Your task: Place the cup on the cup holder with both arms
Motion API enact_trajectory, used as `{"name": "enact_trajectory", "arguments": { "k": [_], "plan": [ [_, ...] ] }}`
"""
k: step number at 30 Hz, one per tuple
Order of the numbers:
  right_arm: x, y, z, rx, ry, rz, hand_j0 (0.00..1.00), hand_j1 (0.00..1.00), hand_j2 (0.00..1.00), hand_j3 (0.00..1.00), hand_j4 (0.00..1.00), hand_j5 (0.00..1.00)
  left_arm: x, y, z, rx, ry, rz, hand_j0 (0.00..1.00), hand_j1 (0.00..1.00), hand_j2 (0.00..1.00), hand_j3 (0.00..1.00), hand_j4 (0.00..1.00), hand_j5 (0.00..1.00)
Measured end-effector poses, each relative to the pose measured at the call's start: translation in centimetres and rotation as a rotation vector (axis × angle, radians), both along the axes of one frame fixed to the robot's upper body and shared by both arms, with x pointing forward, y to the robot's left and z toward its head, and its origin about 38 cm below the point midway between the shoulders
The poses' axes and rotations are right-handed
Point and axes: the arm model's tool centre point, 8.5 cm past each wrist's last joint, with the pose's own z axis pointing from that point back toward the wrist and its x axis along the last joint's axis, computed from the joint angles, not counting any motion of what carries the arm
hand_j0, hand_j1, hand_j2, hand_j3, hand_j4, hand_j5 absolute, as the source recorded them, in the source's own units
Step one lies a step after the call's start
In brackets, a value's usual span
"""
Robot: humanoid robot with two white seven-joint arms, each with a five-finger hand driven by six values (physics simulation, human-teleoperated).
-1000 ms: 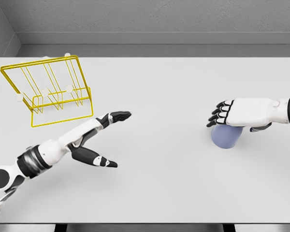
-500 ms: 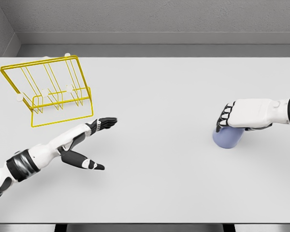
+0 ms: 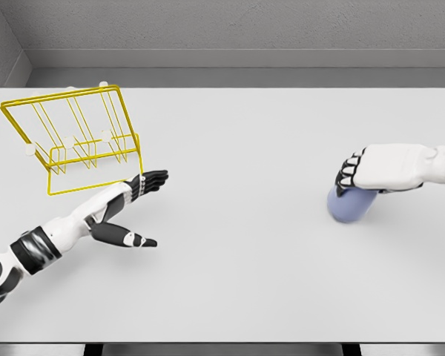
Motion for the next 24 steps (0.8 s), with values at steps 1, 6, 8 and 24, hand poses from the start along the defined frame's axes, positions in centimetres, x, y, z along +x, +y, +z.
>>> {"name": "enact_trajectory", "arguments": {
  "k": [1,6,8,24],
  "plan": [
    [-0.1,0.2,0.3,-0.001,-0.006,0.007,0.63,0.63,0.63,0.63,0.63,0.63,0.0,0.0,-0.1,-0.003,0.009,0.005,1.00,1.00,1.00,1.00,1.00,1.00],
    [-0.2,0.9,2.3,0.010,-0.058,0.034,0.63,0.63,0.63,0.63,0.63,0.63,0.1,-0.9,-0.9,-0.025,0.048,0.018,1.00,1.00,1.00,1.00,1.00,1.00],
    [0.0,1.2,3.5,0.016,-0.089,0.042,0.63,0.63,0.63,0.63,0.63,0.63,0.1,-1.1,-1.1,-0.030,0.056,0.021,1.00,1.00,1.00,1.00,1.00,1.00],
    [0.9,7.7,4.2,0.142,-0.115,0.176,0.64,0.64,0.64,0.64,0.64,0.64,0.1,-1.3,-1.5,-0.033,0.065,0.024,1.00,1.00,1.00,1.00,1.00,1.00]
  ]
}}
